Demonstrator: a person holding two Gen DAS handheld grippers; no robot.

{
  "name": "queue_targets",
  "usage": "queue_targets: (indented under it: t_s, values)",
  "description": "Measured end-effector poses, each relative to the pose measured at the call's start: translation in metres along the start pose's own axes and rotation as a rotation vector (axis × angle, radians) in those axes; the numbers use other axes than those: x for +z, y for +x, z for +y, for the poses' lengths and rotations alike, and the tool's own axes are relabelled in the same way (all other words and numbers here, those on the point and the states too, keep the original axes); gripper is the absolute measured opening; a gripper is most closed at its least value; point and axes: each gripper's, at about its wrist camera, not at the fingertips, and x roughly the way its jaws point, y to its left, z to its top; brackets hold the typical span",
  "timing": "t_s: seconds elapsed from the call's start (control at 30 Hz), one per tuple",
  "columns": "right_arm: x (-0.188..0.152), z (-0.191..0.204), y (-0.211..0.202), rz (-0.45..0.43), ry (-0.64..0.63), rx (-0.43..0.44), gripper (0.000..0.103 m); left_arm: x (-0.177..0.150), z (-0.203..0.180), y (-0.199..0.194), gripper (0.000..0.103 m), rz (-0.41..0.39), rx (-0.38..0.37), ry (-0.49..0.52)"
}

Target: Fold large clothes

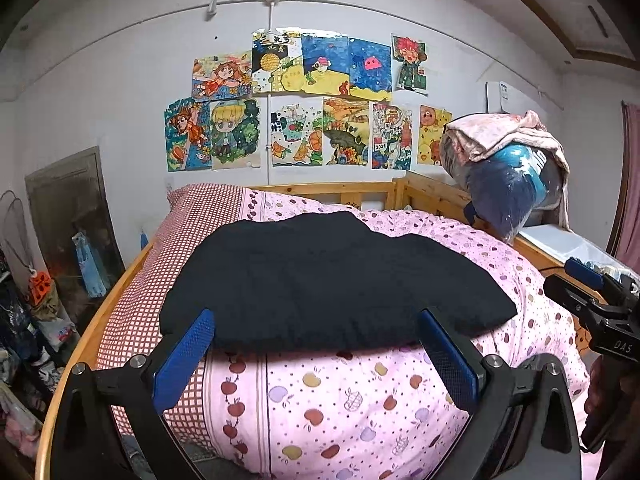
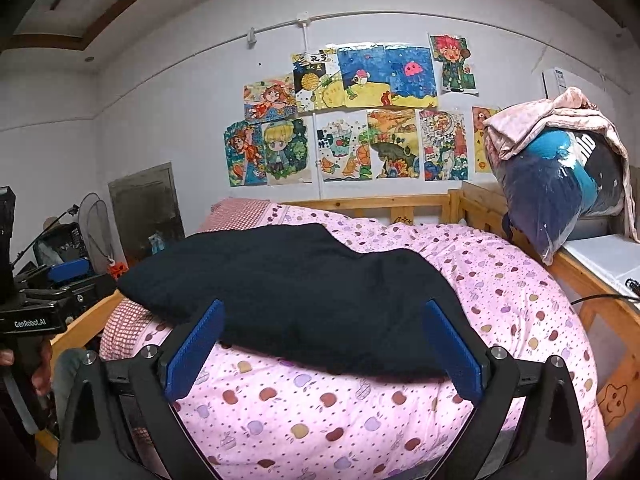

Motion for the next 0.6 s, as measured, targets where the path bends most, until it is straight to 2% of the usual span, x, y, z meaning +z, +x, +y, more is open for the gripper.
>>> queue_targets:
  t_s: [0.23,0.6]
  values:
    - [-0.018,0.011,-0.006,0.005,-0.02,0.021,0.1,-0.013,0.001,-0.007,0.102,0.015,-0.004,-0.012]
    - [-0.036,0.009,-0.005,0.031,0.025,0.014,0.101,-0.031,0.009,-0.01,0.102,0.039,0.003,-0.029]
